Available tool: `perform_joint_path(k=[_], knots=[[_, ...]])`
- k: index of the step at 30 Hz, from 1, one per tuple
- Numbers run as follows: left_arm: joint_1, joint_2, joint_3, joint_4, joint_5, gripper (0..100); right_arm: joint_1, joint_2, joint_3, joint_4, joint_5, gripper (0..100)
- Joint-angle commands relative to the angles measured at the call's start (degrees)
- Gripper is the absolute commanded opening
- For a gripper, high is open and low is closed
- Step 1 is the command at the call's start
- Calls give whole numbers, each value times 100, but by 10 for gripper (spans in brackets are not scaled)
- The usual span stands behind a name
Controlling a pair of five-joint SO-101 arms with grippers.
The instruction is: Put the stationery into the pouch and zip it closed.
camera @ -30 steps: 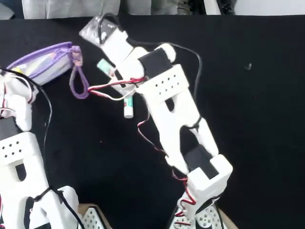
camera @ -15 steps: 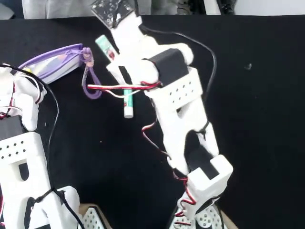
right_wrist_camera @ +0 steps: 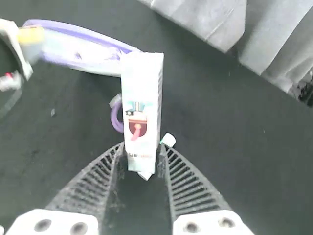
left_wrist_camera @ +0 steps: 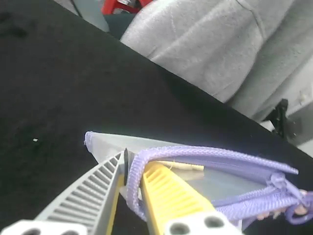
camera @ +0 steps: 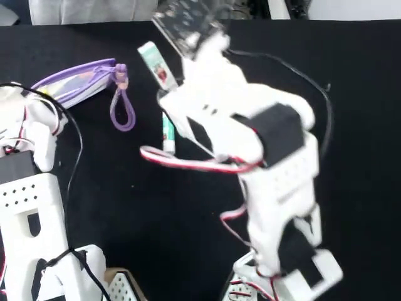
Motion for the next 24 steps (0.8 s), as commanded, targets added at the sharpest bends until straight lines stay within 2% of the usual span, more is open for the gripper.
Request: perform_joint_path(k=[1,9,15,24], knots=[[374,-176,-40,35,62,29,62,-884,1464,-1213,-132,11],[391,-176,-40,35,88,29,-79,-1868,4101,-3859,-141,11],[760,-176,40,26,79,29,-475,-2229,5754,-5908,-132,11],[822,-176,92,26,88,29,-563,-2264,7020,-8343,-167,11]])
